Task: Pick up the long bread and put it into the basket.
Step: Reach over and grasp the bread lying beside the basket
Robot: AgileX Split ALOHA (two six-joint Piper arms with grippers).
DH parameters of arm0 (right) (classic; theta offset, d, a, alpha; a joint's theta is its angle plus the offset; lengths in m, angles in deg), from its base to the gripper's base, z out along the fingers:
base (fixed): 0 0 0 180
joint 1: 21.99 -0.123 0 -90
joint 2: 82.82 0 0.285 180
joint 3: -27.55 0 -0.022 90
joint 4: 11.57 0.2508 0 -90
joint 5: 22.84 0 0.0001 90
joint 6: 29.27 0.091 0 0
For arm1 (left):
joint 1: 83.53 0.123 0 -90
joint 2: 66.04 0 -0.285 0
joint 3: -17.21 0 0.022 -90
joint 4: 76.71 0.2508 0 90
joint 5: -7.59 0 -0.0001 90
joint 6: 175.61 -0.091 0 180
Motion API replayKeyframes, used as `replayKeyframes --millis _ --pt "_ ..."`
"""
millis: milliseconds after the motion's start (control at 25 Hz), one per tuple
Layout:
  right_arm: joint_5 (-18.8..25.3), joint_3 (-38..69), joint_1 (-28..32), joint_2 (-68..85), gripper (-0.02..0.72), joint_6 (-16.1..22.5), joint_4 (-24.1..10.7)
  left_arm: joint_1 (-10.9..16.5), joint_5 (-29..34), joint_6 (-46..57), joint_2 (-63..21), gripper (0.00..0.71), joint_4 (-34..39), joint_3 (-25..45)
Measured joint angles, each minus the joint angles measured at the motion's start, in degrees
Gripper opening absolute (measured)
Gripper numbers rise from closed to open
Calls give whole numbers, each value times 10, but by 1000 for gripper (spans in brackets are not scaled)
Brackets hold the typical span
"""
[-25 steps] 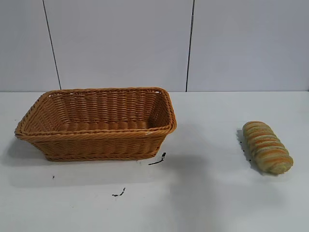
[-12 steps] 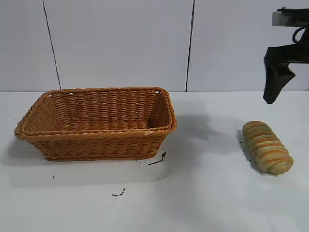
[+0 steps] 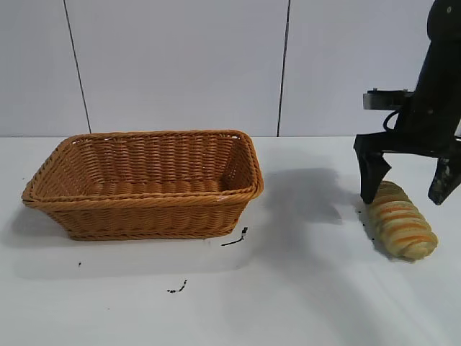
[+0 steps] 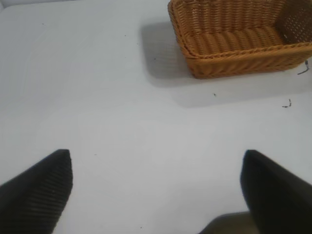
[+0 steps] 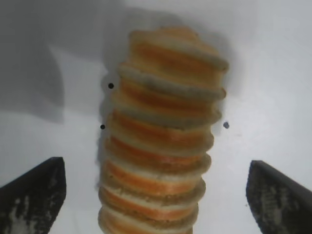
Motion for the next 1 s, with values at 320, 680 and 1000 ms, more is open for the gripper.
replayKeyframes --millis 320,680,1000 --pt "2 0 -5 0 693 0 -6 0 0 0 0 696 0 0" --pt "-24 0 -18 0 693 0 -19 0 0 0 0 696 0 0" --pt "-27 0 -18 -17 693 0 -20 0 0 0 0 696 0 0"
